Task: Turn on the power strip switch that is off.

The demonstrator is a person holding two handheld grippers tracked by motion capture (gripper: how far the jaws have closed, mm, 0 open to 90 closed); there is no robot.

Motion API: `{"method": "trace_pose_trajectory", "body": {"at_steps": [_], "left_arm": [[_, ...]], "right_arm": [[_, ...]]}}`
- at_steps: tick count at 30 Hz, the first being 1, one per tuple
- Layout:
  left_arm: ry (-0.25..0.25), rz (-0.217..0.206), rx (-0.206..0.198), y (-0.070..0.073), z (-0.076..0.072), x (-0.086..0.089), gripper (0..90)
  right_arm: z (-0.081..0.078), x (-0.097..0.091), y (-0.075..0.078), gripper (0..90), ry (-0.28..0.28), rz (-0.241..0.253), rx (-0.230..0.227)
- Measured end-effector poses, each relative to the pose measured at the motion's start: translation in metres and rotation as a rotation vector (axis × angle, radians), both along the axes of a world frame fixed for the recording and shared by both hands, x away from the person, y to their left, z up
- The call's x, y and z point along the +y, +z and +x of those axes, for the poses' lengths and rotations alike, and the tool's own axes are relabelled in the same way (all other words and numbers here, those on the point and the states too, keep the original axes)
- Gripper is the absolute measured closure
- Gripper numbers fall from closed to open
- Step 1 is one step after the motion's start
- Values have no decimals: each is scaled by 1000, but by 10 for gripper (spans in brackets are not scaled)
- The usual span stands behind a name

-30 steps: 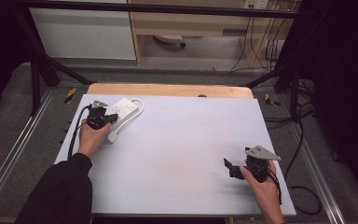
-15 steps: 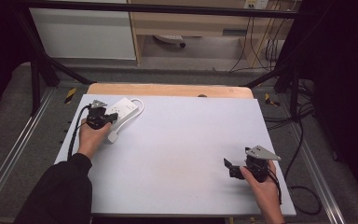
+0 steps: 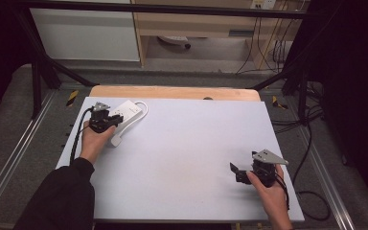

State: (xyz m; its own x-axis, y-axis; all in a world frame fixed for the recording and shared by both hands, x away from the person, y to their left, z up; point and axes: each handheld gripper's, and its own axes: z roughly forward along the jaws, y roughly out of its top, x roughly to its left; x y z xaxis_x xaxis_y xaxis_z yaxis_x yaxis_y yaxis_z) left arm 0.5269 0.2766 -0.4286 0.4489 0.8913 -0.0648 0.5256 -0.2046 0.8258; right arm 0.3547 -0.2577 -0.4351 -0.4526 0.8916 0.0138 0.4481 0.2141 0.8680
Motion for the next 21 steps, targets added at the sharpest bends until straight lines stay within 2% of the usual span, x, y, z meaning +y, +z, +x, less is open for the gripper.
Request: {"method": "trace_pose_trajectory", "body": {"at_steps": [9, 18, 21], "left_arm": [[3, -8, 0, 0, 0, -1, 645], [13, -23, -16, 2, 0, -1, 547], [20, -31, -19, 3, 0, -2, 485]], "right_arm": [[0, 0, 0, 31, 1, 0, 0], [0, 0, 0, 32, 3, -1, 1], [0, 0, 0, 31, 3, 0, 1]]}}
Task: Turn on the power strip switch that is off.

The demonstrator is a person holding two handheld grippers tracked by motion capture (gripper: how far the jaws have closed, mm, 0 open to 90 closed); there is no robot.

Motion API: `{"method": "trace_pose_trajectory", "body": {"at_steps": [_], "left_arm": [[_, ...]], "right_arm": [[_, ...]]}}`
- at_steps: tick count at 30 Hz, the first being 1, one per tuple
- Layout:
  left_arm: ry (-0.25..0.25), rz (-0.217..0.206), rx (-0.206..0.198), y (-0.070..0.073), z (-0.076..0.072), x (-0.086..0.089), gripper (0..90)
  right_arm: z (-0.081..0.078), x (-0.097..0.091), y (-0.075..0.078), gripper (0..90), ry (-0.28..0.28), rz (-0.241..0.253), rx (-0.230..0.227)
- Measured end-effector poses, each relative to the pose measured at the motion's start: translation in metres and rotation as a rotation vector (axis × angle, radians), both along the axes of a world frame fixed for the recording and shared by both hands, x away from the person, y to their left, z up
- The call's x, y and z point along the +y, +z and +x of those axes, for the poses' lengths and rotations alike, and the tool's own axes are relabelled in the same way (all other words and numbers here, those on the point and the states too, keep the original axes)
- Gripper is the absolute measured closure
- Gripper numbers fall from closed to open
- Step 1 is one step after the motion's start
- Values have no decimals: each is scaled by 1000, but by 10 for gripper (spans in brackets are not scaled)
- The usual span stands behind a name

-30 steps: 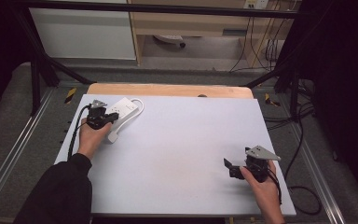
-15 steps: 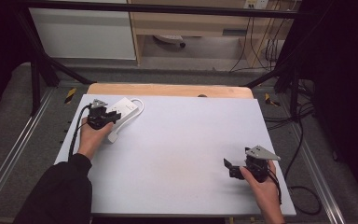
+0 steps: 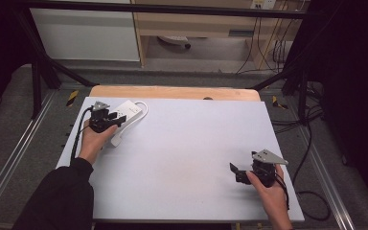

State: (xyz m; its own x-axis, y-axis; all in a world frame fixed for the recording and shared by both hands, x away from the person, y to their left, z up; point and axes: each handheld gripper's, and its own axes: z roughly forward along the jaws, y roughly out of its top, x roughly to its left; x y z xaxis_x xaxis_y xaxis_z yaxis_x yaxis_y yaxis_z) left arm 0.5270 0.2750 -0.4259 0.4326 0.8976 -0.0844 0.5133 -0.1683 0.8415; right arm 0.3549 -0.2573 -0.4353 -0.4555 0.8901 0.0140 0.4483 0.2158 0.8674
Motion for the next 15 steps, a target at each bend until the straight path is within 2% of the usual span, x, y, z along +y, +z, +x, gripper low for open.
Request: {"method": "trace_pose_trajectory", "body": {"at_steps": [2, 8, 11, 15], "left_arm": [[14, 0, -4, 1, 0, -1, 392], [38, -6, -1, 1, 1, -1, 193], [30, -16, -8, 3, 0, -2, 130], [24, -31, -29, 7, -2, -3, 100]], "right_arm": [[0, 0, 0, 32, 0, 0, 0], [0, 0, 0, 32, 1, 1, -1], [0, 0, 0, 31, 2, 0, 1], [0, 1, 0, 31, 2, 2, 1]]}}
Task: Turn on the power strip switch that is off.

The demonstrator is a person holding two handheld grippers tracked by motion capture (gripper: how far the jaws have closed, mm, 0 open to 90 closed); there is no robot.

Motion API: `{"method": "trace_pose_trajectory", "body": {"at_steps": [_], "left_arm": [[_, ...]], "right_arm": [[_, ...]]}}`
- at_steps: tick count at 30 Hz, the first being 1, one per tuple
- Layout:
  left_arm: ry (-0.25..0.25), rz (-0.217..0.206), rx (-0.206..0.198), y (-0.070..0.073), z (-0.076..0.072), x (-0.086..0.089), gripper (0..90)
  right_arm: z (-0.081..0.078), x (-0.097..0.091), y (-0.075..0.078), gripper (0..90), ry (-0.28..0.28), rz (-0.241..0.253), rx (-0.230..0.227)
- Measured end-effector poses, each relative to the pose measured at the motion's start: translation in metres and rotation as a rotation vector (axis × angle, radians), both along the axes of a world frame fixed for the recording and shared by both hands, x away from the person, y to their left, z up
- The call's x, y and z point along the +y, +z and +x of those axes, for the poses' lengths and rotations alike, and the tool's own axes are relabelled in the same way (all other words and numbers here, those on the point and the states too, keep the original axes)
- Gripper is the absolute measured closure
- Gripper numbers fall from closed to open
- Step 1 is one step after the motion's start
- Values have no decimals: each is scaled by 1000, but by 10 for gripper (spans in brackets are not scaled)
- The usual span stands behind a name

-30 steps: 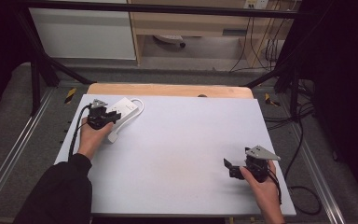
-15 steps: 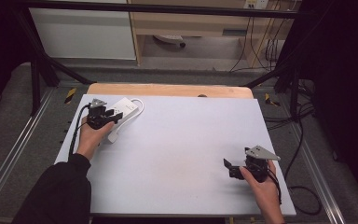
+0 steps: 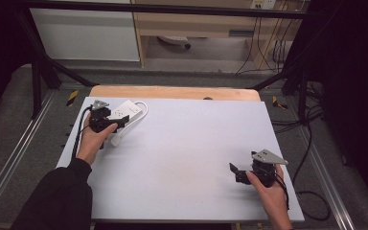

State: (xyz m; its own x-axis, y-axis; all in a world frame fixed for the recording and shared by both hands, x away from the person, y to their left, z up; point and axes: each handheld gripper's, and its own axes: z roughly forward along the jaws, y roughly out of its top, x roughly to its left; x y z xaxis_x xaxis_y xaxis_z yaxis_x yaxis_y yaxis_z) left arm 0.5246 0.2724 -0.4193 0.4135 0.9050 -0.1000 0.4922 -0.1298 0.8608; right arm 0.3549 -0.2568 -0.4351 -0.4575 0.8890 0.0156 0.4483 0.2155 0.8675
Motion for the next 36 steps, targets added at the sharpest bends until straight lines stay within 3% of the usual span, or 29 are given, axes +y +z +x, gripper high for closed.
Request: {"method": "trace_pose_trajectory", "body": {"at_steps": [14, 27, 36], "left_arm": [[-24, -39, -20, 15, -11, -1, 100], [-15, -36, -22, 26, -25, 3, 66], [-60, -47, -38, 27, -44, 1, 64]], "right_arm": [[0, 0, 0, 31, 2, 3, -5], [0, 1, 0, 31, 3, 1, -4], [0, 2, 1, 30, 16, 18, -7]]}}
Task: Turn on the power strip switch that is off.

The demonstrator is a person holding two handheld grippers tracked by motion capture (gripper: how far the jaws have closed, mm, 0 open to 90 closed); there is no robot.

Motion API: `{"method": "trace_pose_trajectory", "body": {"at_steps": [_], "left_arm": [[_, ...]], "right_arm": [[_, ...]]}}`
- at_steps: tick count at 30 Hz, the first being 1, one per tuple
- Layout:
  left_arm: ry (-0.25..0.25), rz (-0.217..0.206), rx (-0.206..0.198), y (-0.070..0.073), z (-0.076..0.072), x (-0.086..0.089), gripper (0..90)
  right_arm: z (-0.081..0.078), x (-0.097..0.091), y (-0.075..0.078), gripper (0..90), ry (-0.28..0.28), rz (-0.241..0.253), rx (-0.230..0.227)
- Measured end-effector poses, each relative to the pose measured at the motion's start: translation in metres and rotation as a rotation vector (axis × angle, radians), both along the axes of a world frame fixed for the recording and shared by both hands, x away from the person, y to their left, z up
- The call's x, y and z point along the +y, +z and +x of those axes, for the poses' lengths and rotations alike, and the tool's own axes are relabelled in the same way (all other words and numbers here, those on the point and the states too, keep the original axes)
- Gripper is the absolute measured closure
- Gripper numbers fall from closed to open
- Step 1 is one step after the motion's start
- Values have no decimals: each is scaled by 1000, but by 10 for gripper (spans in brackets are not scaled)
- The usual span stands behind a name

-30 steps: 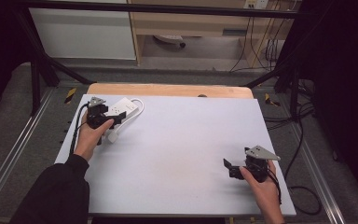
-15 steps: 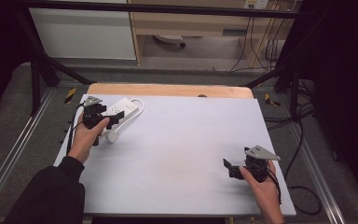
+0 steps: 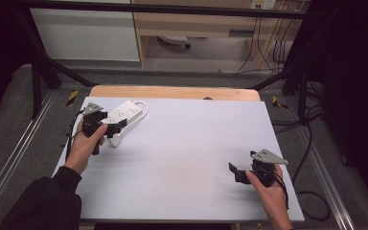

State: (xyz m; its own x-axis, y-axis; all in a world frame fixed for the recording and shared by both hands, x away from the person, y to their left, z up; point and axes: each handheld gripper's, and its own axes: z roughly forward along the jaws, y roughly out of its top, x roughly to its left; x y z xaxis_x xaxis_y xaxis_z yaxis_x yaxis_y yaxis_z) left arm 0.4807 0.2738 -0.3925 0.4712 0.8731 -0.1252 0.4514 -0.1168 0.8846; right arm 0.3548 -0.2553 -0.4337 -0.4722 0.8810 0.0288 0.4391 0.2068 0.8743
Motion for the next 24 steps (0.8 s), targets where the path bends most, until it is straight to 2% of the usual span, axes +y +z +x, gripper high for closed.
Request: {"method": "trace_pose_trajectory", "body": {"at_steps": [6, 11, 24], "left_arm": [[-20, -16, -7, 4, -15, 1, 74], [-9, -31, -17, 5, -29, 5, 72], [-7, -39, -33, 6, -70, 24, 71]], "right_arm": [[0, 0, 0, 31, 3, -11, -4], [0, 0, 0, 31, 3, -11, -4], [0, 1, 0, 31, 4, -14, -3]]}}
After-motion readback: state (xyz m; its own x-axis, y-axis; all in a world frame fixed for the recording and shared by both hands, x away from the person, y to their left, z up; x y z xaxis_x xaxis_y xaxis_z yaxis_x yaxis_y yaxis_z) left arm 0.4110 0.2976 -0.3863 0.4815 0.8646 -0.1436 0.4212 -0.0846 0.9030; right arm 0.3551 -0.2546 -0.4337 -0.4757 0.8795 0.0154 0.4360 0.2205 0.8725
